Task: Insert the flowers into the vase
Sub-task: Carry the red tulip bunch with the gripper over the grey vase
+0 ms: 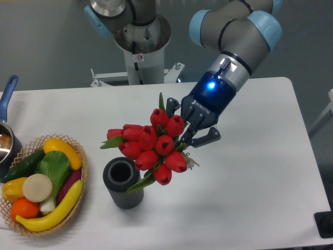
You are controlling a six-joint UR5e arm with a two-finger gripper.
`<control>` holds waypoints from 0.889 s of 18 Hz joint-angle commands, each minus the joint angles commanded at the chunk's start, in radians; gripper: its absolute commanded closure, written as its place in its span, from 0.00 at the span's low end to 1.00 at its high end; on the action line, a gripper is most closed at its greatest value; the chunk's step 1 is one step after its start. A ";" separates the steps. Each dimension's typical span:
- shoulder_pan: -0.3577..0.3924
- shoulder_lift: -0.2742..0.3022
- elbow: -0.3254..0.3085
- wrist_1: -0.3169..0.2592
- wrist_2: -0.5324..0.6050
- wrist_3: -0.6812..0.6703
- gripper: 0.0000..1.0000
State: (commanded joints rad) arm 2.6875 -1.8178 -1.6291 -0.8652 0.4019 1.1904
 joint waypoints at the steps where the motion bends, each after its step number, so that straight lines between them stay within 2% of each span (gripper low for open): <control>1: 0.000 0.002 -0.002 0.000 0.000 0.002 0.82; 16: -0.046 -0.002 -0.020 0.000 -0.100 -0.006 0.83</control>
State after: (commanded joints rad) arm 2.6415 -1.8193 -1.6490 -0.8652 0.3024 1.1842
